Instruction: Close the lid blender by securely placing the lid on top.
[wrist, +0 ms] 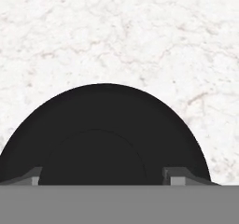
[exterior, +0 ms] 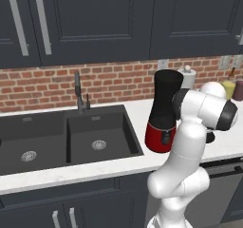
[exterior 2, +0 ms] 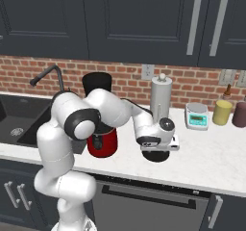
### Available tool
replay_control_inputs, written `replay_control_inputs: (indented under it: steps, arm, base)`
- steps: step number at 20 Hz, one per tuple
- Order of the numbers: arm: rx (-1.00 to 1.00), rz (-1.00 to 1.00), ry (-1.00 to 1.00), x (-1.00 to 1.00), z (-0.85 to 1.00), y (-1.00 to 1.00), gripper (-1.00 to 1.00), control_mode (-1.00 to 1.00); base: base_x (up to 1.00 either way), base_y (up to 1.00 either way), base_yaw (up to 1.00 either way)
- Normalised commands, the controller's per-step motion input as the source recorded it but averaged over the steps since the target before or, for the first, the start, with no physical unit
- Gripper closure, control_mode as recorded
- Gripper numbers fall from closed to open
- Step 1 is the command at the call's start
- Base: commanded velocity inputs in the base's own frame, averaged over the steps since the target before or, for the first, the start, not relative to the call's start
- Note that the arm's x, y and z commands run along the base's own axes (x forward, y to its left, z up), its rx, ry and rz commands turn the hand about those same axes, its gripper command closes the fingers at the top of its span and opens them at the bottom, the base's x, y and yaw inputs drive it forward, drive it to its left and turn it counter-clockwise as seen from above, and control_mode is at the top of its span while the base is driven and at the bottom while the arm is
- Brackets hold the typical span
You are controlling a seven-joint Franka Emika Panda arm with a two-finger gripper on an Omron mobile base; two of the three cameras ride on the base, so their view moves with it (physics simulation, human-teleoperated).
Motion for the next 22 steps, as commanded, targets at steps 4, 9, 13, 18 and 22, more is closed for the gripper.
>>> replay_control_inputs:
  steps: [4, 9, 13, 18, 22]
  arm:
    - [0.00, 0.00, -0.01, 0.01, -0.04, 0.00, 1.00, -1.00]
    - [0.00, 0.02, -0.05, -0.09, -0.07, 0.06, 1.00, -1.00]
    - [0.00, 0.03, -0.01, -0.29, 0.47, 0.12, 1.00, -1.00]
    - [0.00, 0.02, -0.07, -0.40, 0.88, 0.01, 1.00, -1.00]
    - [0.00, 0.00, -0.04, -0.38, 1.00, 0.00, 1.00, -1.00]
  base:
    - [0.00, 0.00, 0.00]
    - [0.00, 0.00, 0.00]
    - [0.00, 0.00, 0.00]
    - [0.00, 0.00, 0.00]
    - [0.00, 0.00, 0.00]
